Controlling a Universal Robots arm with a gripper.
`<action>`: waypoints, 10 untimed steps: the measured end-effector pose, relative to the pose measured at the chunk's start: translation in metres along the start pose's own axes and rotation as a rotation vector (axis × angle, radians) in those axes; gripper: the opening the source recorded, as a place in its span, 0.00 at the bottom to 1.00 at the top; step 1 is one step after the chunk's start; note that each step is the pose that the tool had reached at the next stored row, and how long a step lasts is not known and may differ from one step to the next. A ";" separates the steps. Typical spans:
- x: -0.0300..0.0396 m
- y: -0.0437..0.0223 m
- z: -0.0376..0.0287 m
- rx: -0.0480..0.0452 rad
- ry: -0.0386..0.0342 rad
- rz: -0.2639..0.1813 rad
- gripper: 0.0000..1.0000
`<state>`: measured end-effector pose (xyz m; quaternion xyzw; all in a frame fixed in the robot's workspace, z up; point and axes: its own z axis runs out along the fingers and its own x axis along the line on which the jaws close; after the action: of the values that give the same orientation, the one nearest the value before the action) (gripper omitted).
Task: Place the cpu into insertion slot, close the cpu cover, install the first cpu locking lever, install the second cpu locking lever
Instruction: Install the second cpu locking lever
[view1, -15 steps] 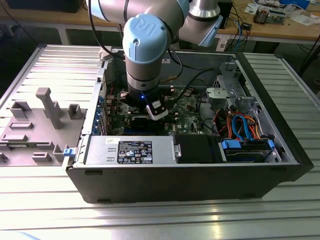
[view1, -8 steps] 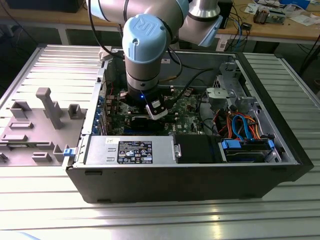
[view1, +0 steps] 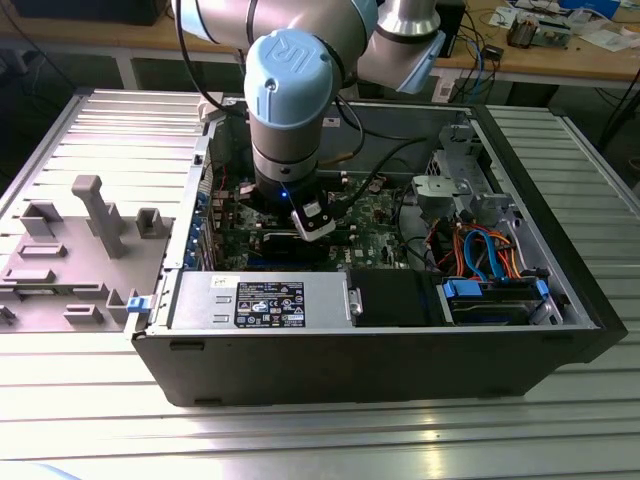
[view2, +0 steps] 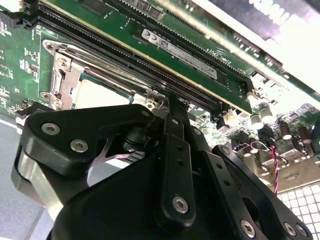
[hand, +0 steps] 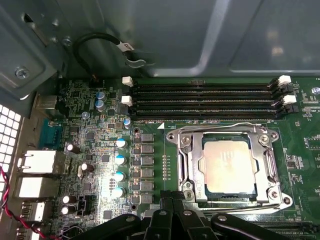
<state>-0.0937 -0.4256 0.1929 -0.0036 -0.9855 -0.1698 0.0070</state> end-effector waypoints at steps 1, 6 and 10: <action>0.0000 0.0000 0.0000 -0.0001 0.0000 0.000 0.11; 0.0000 0.0010 -0.0029 -0.0021 -0.0002 0.000 0.11; 0.0001 0.0029 -0.0086 -0.0036 0.0000 0.000 0.11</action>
<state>-0.0937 -0.4257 0.2020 -0.0035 -0.9851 -0.1715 0.0070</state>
